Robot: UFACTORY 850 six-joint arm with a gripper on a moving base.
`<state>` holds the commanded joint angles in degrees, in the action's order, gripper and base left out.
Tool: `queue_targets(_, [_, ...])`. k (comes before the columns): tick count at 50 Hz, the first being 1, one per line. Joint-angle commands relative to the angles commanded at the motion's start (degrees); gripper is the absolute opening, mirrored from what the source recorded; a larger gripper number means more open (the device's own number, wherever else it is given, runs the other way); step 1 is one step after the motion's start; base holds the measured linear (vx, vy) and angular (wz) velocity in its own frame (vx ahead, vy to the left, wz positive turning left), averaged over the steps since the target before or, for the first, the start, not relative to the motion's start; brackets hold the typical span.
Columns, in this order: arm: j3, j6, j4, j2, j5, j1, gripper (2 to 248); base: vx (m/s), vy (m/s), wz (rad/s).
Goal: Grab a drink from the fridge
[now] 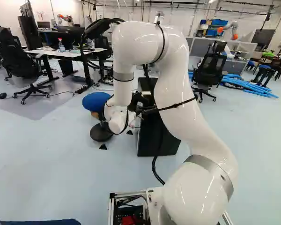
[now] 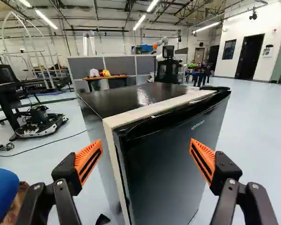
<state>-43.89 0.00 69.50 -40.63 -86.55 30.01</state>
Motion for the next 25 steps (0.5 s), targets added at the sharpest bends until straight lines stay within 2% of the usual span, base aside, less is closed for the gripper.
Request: queue_targets(25, [-2.65, 0.0, 0.0, -1.38, 0.0, -0.82, 247, 0.0, 0.0, 0.0])
